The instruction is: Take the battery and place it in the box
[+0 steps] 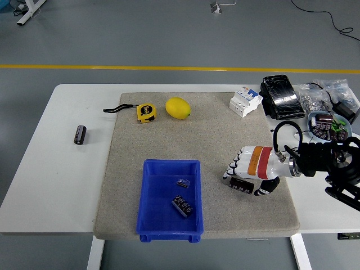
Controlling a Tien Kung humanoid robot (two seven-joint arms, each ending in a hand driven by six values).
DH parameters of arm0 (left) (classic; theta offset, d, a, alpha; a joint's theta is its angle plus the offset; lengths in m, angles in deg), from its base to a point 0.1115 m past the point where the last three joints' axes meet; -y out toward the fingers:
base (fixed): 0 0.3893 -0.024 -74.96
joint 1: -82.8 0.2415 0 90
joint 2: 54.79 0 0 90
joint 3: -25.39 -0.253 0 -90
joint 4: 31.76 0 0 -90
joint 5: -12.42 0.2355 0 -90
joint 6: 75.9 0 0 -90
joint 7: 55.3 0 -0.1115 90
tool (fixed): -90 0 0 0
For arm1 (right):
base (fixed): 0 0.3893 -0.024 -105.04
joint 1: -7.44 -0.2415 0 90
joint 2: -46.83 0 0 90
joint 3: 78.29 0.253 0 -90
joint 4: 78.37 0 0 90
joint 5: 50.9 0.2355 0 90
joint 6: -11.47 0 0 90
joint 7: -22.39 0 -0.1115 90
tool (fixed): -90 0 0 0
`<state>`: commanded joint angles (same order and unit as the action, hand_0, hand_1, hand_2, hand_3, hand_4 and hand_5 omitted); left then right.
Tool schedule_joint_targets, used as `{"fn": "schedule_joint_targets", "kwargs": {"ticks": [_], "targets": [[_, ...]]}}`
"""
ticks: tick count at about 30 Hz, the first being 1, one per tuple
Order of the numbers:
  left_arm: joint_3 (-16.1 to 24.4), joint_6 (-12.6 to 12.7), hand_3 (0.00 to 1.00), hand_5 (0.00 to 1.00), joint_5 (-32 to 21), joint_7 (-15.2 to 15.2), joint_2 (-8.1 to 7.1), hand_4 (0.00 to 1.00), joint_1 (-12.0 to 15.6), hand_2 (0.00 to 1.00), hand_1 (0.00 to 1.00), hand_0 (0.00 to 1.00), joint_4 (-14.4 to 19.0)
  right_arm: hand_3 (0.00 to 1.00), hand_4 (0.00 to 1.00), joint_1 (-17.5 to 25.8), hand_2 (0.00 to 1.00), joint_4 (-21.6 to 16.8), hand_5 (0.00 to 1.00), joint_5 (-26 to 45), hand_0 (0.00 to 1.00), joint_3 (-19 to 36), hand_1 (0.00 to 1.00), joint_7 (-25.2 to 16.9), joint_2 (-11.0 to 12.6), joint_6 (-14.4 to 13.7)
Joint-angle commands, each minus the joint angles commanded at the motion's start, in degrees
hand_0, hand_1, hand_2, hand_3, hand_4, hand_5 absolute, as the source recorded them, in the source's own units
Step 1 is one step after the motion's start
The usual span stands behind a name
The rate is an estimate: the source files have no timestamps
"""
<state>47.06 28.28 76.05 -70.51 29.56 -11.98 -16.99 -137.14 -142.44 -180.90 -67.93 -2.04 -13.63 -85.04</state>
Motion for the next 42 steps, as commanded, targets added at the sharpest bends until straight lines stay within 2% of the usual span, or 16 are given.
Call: {"fn": "schedule_joint_targets", "kwargs": {"ticks": [2,3,8,9,14,15,20,21,32,42], "targets": [[0.12,-0.07,0.623,0.701,0.17,-0.07,0.02,0.618,0.04,0.685,0.628,0.677,0.00,0.817,0.922,0.14,0.770,0.45,0.182,0.00,0.518,-0.03,0.635,0.09,-0.17,-0.20],[0.12,-0.07,0.623,0.702,0.15,-0.10,0.04,0.617,0.05,0.687,0.628,0.677,0.01,0.776,0.915,0.19,0.763,0.66,0.187,0.00,0.507,-0.04,0.633,0.14,-0.24,-0.30],[0.06,-0.24,0.623,0.702,0.29,-0.17,0.04,0.617,0.12,0.687,0.628,0.677,0.05,0.776,0.915,0.62,0.763,1.71,0.187,0.00,0.507,-0.06,0.633,0.13,-0.60,-0.96],[0.13,-0.26,0.623,0.703,0.39,-0.20,0.06,0.618,0.12,0.688,0.628,0.677,0.05,0.697,0.888,0.70,0.751,1.91,0.183,0.00,0.497,-0.07,0.626,0.16,-0.68,-1.12],[0.38,-0.33,0.623,0.703,0.80,-0.28,0.10,0.618,0.13,0.688,0.628,0.677,0.05,0.697,0.888,0.73,0.751,2.05,0.183,0.00,0.497,0.09,0.626,-0.05,-0.80,-1.77],[0.45,-0.36,0.624,0.705,0.96,-0.30,0.10,0.616,0.13,0.688,0.628,0.678,0.05,0.550,0.840,0.72,0.736,2.06,0.166,0.00,0.481,0.10,0.614,-0.04,-0.82,-1.83],[0.60,-0.45,0.624,0.705,1.50,-0.27,0.10,0.616,0.05,0.688,0.628,0.678,0.03,0.550,0.840,0.71,0.736,2.09,0.166,0.00,0.481,0.15,0.614,-0.15,-0.81,-1.92],[0.63,-0.47,0.625,0.705,1.58,-0.28,0.10,0.616,0.03,0.687,0.628,0.678,0.03,0.497,0.828,0.70,0.732,2.09,0.161,0.00,0.473,0.13,0.606,-0.14,-0.79,-1.96],[0.42,-0.49,0.625,0.705,1.36,-0.02,0.00,0.616,-0.11,0.686,0.628,0.678,-0.03,0.481,0.819,0.24,0.728,1.02,0.159,0.00,0.471,-0.31,0.606,0.49,0.01,-2.28],[-0.07,-0.26,0.625,0.705,0.63,0.08,-0.10,0.617,0.08,0.685,0.628,0.678,-0.05,0.478,0.809,-0.66,0.726,-2.69,0.149,0.00,0.468,-1.34,0.606,2.43,1.44,-2.20]]}}
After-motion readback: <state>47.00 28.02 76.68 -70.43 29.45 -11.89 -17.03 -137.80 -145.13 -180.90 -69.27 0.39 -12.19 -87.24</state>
